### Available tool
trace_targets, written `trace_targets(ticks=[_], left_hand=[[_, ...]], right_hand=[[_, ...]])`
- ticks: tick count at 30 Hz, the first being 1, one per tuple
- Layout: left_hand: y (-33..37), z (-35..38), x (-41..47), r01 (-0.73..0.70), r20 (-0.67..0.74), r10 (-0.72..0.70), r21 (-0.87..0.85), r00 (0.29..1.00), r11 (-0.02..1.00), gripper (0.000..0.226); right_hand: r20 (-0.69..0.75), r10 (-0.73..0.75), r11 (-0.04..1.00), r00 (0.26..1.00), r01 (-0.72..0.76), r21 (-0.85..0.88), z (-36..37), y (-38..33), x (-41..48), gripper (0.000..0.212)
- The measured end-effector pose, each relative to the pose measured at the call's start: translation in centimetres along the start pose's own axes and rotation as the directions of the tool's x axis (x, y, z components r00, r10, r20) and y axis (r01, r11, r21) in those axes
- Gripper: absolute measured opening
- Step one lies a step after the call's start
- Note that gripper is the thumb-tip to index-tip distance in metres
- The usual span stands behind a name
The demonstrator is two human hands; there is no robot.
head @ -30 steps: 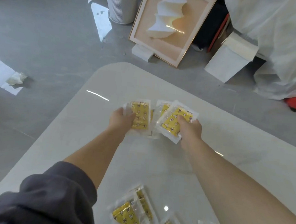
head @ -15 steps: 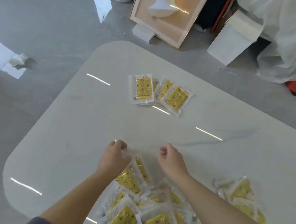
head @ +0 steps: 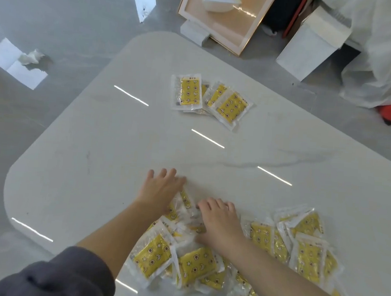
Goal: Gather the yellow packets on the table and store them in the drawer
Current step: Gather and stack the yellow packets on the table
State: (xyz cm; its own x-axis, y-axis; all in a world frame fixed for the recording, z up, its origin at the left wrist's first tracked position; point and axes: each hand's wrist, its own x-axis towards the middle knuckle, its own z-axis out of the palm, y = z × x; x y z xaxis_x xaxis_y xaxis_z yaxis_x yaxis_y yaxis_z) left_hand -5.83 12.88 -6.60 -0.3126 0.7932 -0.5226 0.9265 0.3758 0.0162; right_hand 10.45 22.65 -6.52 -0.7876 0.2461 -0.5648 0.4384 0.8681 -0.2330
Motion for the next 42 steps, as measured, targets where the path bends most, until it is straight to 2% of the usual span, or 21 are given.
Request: trace_targets(ticks=[3,5,10,13,16,18,20,22,24,26,30,33,36,39,42], left_hand=[[-0.4,-0.1,0.3,0.0,0.034,0.002,-0.04,0.999,0.999,0.09],[-0.8,-0.4,0.4,-0.013,0.048,0.013,-0.003,0.999,1.0,0.084],[-2.2,-1.5,1.0,-0.076,0.056,0.067,0.173,0.996,0.982,0.071],[-3.2,-2.0,1.0,-0.057,0.165,0.049,0.042,0.985,0.998,0.043],[-4.5,-2.8,0.8,-0.014,0.246,0.024,-0.044,0.969,0.999,0.021],[-5.7,-3.2,0.9,0.051,0.261,-0.015,-0.133,0.965,0.99,0.016],[-6.7,-3.6,1.0,0.151,0.262,-0.077,-0.279,0.962,0.948,0.023],[-7.6,-4.1,1.3,0.271,0.276,-0.154,-0.464,0.949,0.843,0.025],[-8.1,-4.6,1.6,0.365,0.296,-0.22,-0.643,0.929,0.673,0.026],[-8.2,-5.3,1.8,0.399,0.308,-0.255,-0.756,0.917,0.519,0.031],[-6.6,-6.5,2.1,0.428,0.332,-0.32,-0.853,0.887,0.299,0.026],[-4.3,-7.2,2.9,0.429,0.347,-0.35,-0.883,0.87,0.19,0.023],[-1.8,-7.8,4.5,0.396,0.344,-0.388,-0.916,0.855,0.06,0.021],[1.0,-8.9,6.3,0.325,0.312,-0.435,-0.945,0.845,-0.047,0.007],[3.3,-11.1,8.6,0.249,0.277,-0.482,-0.961,0.831,-0.123,0.009]], right_hand=[[0.029,0.004,1.0,1.0,-0.004,-0.009,0.1,0.0,0.1,0.069],[0.041,0.009,1.0,0.999,-0.008,-0.018,-0.2,0.1,0.3,0.06],[0.162,0.079,0.995,0.984,-0.089,0.055,-2.0,0.3,1.0,0.015],[0.266,0.092,0.991,0.96,-0.114,0.069,-2.9,0.3,0.9,0.009],[0.259,0.095,0.988,0.961,-0.124,0.097,-4.0,0.6,0.6,0.014],[0.228,0.146,0.963,0.963,-0.191,0.189,-4.7,1.4,0.5,0.023],[0.197,0.228,0.903,0.954,-0.282,0.324,-5.6,2.5,0.6,0.019],[0.152,0.293,0.815,0.944,-0.33,0.476,-6.5,3.8,0.7,0.007],[0.121,0.348,0.712,0.93,-0.346,0.611,-7.5,4.9,0.7,0.015],[0.099,0.398,0.604,0.912,-0.342,0.72,-8.5,5.7,0.7,0.01],[0.128,0.46,0.371,0.879,-0.321,0.871,-10.0,6.8,0.7,0.01],[0.17,0.495,0.203,0.852,-0.303,0.931,-10.4,8.2,1.2,0.014],[0.16,0.535,0.171,0.829,-0.292,0.941,-10.6,10.4,1.9,0.025],[0.107,0.549,0.198,0.829,-0.254,0.947,-11.4,13.0,2.5,0.02],[0.049,0.557,0.198,0.829,-0.19,0.962,-13.0,15.7,3.4,0.014]])
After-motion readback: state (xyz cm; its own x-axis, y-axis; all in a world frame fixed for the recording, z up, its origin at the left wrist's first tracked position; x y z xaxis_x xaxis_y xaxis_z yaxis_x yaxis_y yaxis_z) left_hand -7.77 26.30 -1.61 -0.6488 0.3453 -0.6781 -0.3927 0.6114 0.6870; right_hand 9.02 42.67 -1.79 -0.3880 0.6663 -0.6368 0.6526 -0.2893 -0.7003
